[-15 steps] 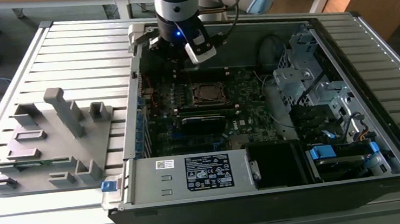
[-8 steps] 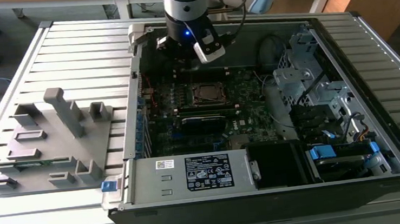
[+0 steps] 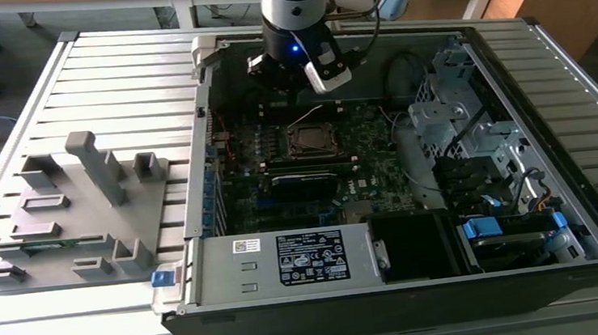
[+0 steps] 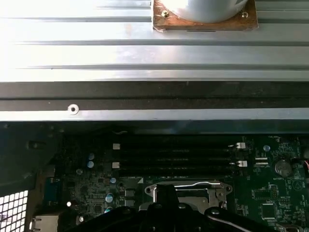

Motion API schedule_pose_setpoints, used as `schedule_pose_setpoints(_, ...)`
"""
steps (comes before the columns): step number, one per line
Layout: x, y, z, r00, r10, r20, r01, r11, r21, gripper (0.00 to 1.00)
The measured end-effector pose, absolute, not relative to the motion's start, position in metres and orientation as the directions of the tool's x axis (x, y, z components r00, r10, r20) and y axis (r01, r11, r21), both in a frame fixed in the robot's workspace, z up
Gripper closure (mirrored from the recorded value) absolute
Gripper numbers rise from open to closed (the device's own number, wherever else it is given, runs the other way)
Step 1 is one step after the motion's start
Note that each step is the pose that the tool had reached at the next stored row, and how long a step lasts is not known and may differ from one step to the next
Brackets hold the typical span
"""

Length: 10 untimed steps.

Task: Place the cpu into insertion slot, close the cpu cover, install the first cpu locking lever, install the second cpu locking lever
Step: 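Install the first cpu locking lever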

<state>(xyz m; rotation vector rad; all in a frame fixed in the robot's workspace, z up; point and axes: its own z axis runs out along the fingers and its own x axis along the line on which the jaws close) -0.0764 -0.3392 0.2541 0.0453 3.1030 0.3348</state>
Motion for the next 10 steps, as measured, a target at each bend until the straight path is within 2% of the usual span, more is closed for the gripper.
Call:
schedule_pose_setpoints(3,-0.0764,-0.3392,0.2541,-0.999,0.031,-0.017,0.027,0.977,0.213,0.89)
schedule_pose_setpoints(6,-0.0762,-0.3391,0.2536,-0.999,0.031,-0.018,0.027,0.982,0.188,0.89)
schedule_pose_setpoints(10,-0.0748,-0.3391,0.2513,-0.999,0.031,-0.018,0.028,0.983,0.182,0.89)
